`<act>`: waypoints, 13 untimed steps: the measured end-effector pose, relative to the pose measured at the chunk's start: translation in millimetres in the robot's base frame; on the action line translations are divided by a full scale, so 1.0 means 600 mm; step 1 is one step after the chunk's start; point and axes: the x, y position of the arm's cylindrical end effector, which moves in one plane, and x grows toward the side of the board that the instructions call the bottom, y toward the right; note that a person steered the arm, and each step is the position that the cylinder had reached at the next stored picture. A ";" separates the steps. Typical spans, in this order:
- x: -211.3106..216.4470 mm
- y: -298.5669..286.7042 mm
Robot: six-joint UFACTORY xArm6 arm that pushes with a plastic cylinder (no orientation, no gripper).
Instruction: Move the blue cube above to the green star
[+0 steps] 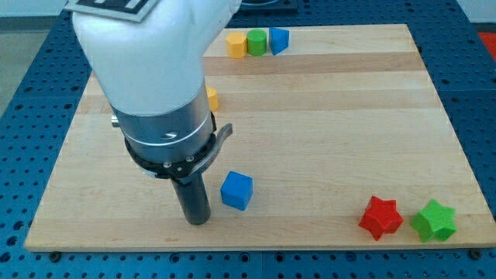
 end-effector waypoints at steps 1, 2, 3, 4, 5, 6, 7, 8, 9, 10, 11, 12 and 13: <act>-0.021 0.025; -0.025 0.060; -0.031 0.067; -0.031 0.032; -0.038 -0.008; -0.050 -0.014; -0.050 -0.014; -0.065 -0.014; -0.068 -0.014; -0.068 -0.007; -0.068 0.006; -0.068 0.006; -0.068 0.008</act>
